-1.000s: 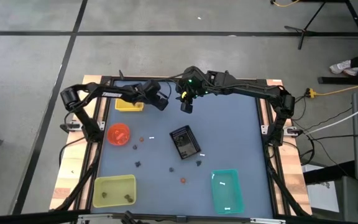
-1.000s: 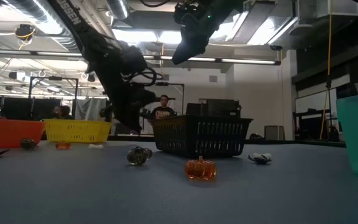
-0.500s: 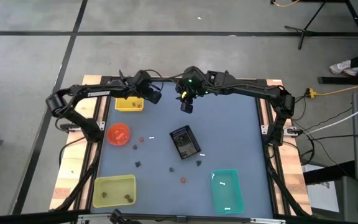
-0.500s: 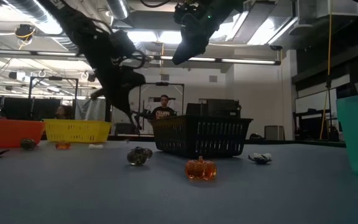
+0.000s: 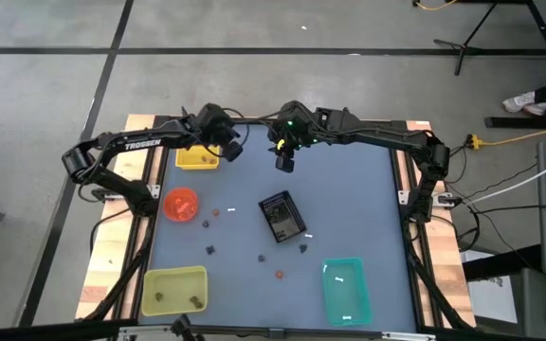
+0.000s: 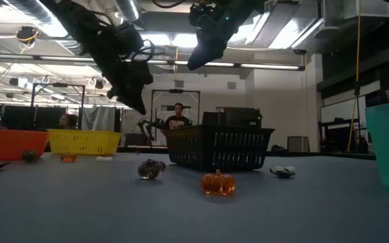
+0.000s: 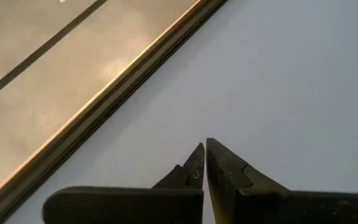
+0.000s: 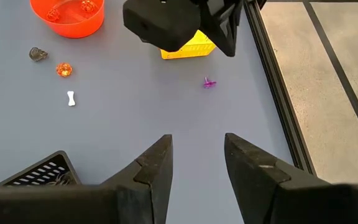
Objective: Sort Halloween decoration
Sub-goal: Put the violet witch hat into the top yellow bin
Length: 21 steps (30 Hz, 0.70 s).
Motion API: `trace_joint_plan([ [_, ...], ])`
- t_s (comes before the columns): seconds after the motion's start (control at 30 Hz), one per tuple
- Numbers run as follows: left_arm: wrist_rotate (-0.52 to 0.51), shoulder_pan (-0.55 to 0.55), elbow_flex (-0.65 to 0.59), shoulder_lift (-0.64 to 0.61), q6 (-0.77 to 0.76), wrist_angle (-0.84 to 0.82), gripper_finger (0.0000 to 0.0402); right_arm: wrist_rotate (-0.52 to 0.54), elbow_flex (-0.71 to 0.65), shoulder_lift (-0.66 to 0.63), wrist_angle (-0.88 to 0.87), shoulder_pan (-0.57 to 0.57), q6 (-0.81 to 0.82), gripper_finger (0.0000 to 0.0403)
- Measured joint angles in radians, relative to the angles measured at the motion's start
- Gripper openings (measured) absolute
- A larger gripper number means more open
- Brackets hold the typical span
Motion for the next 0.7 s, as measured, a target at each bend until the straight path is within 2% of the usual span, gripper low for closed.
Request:
trace_joint_plan([
  [0.2,0.008,0.0,0.0,0.017,0.004,0.056,0.0063,0.0,0.0,0.0,0.0,0.0,0.0,0.0144],
  [0.4,0.003,0.002,0.0,0.107,0.003,0.061,0.0128,-0.003,0.0,0.0,0.0,0.0,0.0,0.0144],
  [0.7,0.002,0.002,0.0,0.194,0.028,0.057,0.014,-0.004,0.0,0.0,0.0,0.0,0.0,0.0144],
])
